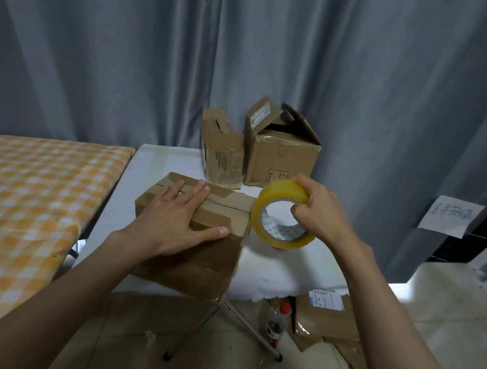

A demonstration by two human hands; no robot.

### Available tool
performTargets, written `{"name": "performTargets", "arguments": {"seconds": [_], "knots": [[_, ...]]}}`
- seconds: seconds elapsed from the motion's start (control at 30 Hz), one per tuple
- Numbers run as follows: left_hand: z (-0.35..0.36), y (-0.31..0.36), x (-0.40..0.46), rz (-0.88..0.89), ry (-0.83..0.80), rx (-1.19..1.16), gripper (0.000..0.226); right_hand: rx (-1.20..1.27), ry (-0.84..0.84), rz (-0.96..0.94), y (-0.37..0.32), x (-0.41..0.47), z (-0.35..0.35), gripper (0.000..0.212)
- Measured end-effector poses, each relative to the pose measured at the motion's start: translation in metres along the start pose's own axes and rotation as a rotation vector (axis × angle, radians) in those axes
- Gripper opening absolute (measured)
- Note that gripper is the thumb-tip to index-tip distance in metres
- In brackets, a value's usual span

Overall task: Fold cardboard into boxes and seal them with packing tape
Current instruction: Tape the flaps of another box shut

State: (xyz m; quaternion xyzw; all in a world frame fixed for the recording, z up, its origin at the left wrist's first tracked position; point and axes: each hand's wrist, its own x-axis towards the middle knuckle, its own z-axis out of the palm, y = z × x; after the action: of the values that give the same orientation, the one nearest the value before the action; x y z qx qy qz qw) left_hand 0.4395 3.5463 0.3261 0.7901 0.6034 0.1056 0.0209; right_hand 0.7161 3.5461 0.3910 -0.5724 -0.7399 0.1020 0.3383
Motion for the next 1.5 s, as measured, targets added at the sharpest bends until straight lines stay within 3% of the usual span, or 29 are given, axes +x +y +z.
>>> {"name": "performTargets", "arguments": {"seconds": [0.23,0.37,0.63,0.8,0.97,1.07,1.2,1.37,1.5], "knots": [[0.004,-0.003,0.001,-0.006,0.022,0.022,0.118,0.014,-0.111,0.094,0.018,-0.002,0.004,0.041],[-0.001,0.0,0.002,-0.024,0.049,0.011,0.119,0.244,-0.307,0.236,0.028,-0.013,0.005,0.046],[-0.01,0.021,0.001,-0.026,0.16,0.14,0.13,0.43,-0.299,0.278,0.013,-0.012,0.028,0.037],[-0.015,0.0,0.007,-0.026,0.119,0.139,0.111,0.525,-0.346,0.304,-0.006,-0.008,0.045,0.055],[-0.012,-0.024,0.006,-0.009,0.04,0.027,0.095,0.579,-0.385,0.269,-0.02,-0.008,0.067,0.045],[-0.008,-0.027,0.009,-0.008,0.065,0.038,0.084,0.566,-0.379,0.236,-0.018,-0.009,0.068,0.04],[-0.007,-0.03,0.01,0.004,0.038,0.037,0.086,0.462,-0.333,0.126,-0.017,-0.01,0.063,0.027],[-0.008,-0.033,0.012,0.006,0.016,0.029,0.086,0.273,-0.381,0.108,-0.006,-0.014,0.056,0.04],[-0.013,-0.041,0.014,0.006,-0.005,0.011,0.081,0.29,-0.424,0.154,-0.006,-0.021,0.07,0.047]]}}
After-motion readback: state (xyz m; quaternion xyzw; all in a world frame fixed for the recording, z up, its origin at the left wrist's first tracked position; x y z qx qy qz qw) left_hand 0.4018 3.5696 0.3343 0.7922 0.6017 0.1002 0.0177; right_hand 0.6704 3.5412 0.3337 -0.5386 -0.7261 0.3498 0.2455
